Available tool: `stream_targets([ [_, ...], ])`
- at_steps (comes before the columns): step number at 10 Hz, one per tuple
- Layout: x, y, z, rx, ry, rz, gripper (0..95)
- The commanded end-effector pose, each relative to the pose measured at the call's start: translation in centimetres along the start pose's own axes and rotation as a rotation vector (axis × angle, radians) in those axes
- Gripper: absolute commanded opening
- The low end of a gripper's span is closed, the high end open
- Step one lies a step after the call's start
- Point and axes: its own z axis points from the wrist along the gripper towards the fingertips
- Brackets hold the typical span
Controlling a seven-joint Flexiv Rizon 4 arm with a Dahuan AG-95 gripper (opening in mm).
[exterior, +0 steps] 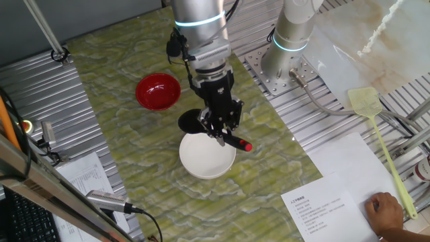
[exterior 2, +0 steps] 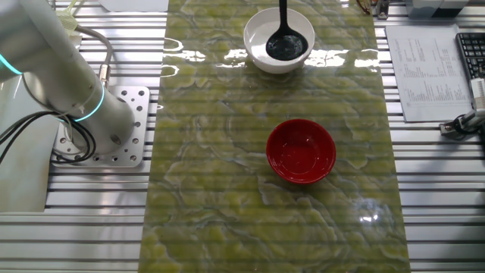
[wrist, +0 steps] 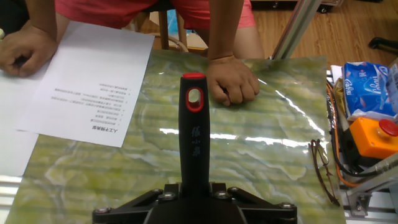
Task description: Scoop water with a large spoon from one bowl to another
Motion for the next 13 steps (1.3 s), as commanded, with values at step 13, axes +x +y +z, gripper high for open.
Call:
stream_targets([
  [13, 3.8, 0.1, -2.4, -0.015, 0.0, -0.055, 0.0],
])
